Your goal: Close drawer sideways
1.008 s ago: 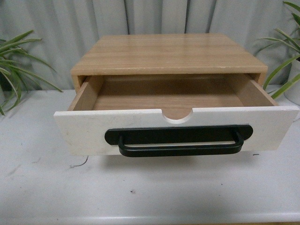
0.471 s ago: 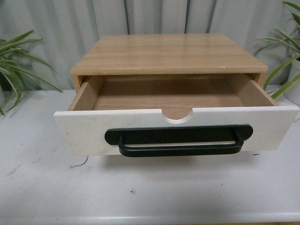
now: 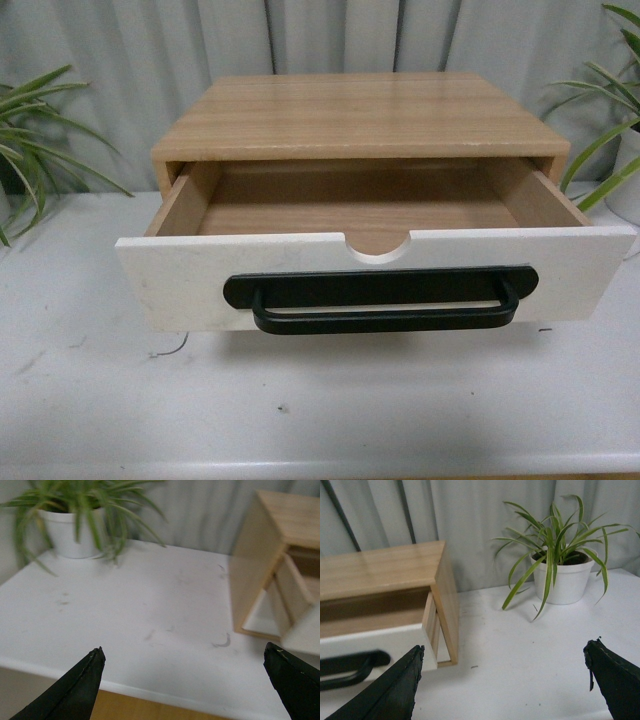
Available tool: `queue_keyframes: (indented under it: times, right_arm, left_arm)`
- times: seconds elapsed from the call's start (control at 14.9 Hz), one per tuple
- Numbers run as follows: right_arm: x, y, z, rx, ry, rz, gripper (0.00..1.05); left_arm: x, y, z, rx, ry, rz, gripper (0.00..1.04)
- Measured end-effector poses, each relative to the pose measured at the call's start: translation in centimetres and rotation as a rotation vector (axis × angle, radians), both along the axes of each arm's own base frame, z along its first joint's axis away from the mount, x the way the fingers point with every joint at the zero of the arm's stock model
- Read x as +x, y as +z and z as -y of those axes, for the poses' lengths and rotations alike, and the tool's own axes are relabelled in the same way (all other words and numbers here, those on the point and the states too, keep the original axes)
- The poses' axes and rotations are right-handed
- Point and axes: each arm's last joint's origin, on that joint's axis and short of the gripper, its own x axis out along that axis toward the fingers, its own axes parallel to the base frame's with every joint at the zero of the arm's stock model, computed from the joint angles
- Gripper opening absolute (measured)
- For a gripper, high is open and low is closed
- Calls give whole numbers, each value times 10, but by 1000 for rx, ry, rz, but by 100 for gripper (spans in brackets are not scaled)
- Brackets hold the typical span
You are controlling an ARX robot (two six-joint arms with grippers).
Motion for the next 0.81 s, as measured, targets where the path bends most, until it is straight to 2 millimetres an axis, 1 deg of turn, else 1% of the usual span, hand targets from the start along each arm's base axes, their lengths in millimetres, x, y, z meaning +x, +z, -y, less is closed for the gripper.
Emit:
queue_keyframes:
  times: [0.07, 0.13, 0.2, 0.27, 0.34, 0.4, 0.47, 0.54, 0.61, 0.67, 0.74, 0.81]
  right_arm:
    - [9, 9, -1, 19, 6, 22, 98]
    - [19, 19, -4, 5, 36, 45, 98]
    - [34, 33, -9, -60, 106, 59, 98]
    - [49, 45, -15, -136, 166, 66, 98]
    - [68, 51, -23, -274, 223, 56, 98]
    - [95, 48, -36, -646, 302, 39, 98]
    - [104, 48, -40, -843, 363, 0, 98]
    - [107, 49, -44, -1022, 412, -11, 98]
    - [108, 51, -48, -1148, 443, -6, 98]
    - [110, 53, -50, -1248, 469, -3, 98]
    - [111, 50, -55, -1385, 515, -10, 98]
    - [112, 44, -58, -1461, 561, -33, 98]
  left_arm:
    - [5, 9, -2, -26, 121, 47, 98]
    - [11, 21, 0, -25, 133, 111, 98]
    - [21, 32, 9, 21, 69, 136, 98]
    - [32, 37, 18, 95, -5, 133, 98]
    - [45, 42, 28, 206, -98, 117, 98]
    - [67, 49, 48, 475, -278, 67, 98]
    - [76, 47, 57, 647, -369, 3, 98]
    - [81, 42, 62, 792, -439, -62, 98]
    - [85, 37, 65, 902, -480, -109, 98]
    - [88, 34, 66, 981, -512, -146, 98]
    - [93, 34, 68, 1084, -543, -171, 98]
    - [100, 36, 71, 1127, -553, -176, 98]
